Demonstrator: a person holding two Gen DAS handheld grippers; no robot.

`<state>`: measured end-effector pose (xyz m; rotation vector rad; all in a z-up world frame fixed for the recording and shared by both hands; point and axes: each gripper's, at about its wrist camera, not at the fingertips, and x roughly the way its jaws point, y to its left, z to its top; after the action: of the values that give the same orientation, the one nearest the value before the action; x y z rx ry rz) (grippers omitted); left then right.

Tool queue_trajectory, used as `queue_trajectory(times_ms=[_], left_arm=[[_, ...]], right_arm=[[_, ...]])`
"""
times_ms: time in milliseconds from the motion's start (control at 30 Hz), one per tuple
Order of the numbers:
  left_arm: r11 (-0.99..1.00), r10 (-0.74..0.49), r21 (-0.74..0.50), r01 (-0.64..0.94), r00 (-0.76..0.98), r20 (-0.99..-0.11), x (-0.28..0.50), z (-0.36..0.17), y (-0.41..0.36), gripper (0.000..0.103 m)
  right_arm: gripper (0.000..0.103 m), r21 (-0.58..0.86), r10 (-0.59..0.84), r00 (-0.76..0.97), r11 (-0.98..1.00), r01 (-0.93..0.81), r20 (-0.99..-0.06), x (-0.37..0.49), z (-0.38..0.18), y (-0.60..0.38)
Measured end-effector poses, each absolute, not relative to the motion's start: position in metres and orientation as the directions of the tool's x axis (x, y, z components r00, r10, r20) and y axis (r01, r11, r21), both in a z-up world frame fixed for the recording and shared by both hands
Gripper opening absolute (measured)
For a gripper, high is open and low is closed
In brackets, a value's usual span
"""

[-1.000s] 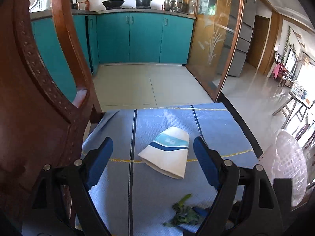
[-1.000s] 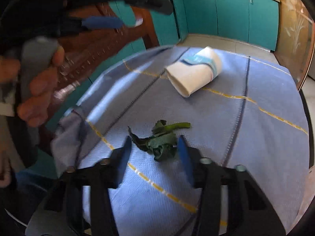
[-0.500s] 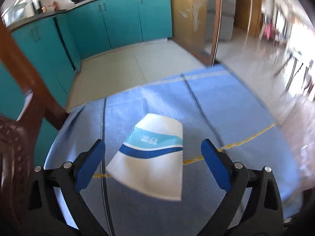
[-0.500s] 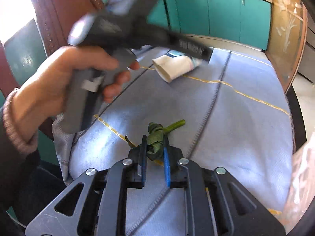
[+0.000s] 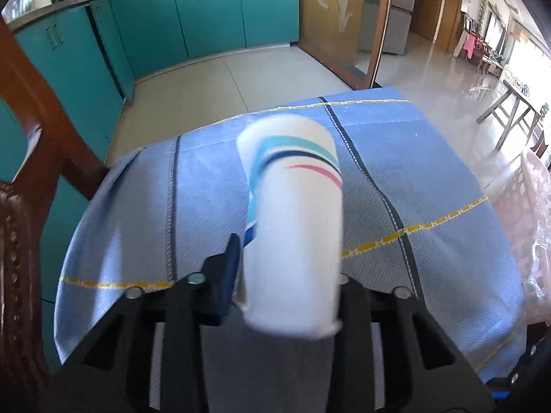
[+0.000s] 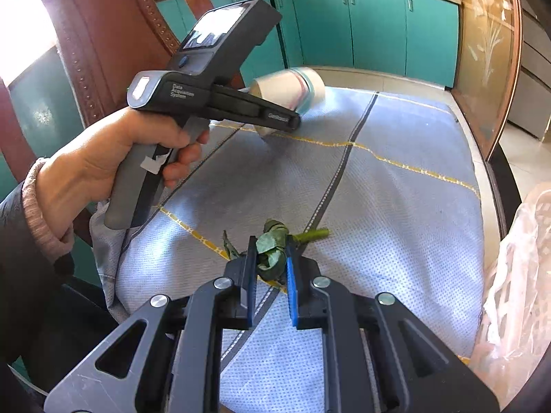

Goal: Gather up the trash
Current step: 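Grasp the white paper cup with the left gripper while the right gripper holds the leaf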

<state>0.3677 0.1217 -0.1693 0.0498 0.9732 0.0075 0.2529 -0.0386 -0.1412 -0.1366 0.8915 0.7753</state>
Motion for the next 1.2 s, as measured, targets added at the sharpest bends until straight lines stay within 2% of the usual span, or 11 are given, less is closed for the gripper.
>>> queue_trajectory(times_ms=[333,533,967,1200], left_arm=[[0.998,0.014,0.045,0.036,0.608,-0.794,0.320,-0.153,0.131,0.028],[0.997,0.007,0.054,0.050,0.666,-0.746,0.286,-0.134,0.131,0.028],[0.992,-0.119,-0.041,0.117,0.808,-0.578,0.210,-0.084,0.113,0.028],[0.990,-0.137,-0.051,0.130,0.832,-0.538,0.209,-0.073,0.100,0.028]], right_arm=[[0.015,0.192,0.550,0.375,0.717,-0.670,-0.747,0.237,-0.136,-0.043],[0.015,0.182,0.552,0.389,0.718,-0.672,-0.738,0.230,-0.130,-0.042],[0.015,0.180,0.539,0.478,0.772,-0.610,-0.693,0.222,-0.115,-0.063],[0.015,0.163,0.519,0.551,0.807,-0.567,-0.653,0.223,-0.101,-0.084]])
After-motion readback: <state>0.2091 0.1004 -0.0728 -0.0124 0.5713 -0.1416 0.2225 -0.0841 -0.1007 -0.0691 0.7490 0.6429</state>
